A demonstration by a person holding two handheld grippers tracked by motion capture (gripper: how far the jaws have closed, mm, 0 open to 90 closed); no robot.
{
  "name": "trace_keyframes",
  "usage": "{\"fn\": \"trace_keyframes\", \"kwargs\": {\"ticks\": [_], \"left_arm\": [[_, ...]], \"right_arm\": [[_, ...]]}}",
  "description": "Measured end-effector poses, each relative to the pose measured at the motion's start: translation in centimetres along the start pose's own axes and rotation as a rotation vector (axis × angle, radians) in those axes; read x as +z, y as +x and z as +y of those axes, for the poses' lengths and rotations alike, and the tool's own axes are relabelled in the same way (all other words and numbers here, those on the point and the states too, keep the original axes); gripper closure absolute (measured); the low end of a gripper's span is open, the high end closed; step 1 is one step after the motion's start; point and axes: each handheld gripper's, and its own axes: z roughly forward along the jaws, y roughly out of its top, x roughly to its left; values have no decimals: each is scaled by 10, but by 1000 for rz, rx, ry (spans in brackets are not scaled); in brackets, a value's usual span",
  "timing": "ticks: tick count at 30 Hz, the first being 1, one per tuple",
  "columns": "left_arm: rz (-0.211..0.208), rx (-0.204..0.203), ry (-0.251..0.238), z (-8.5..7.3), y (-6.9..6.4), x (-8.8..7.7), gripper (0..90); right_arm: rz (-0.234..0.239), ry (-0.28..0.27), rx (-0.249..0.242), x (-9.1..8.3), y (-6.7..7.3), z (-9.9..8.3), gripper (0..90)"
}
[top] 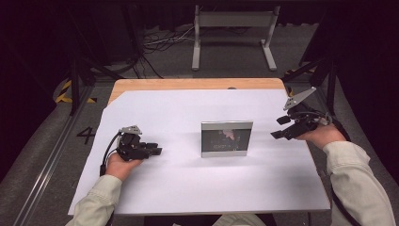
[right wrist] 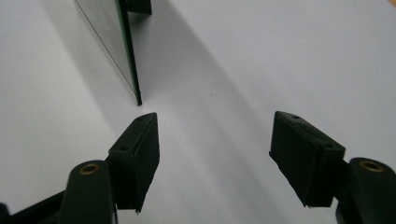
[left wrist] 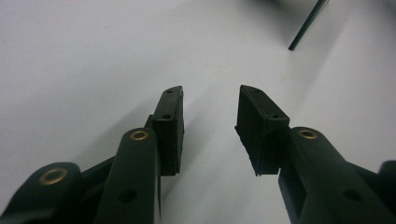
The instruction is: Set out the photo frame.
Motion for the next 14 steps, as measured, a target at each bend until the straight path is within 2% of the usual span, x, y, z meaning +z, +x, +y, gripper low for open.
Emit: {"fn": "trace_keyframes", "kwargs": {"ticks": [6,14], "left_arm": [[4,1,1,0,0,0,614],[10,1,-4,-1,1,0,611]], "right_arm": [[7,0,39,7,-8,-15,326],[5,-14,46,11,-10,-20,318]]}}
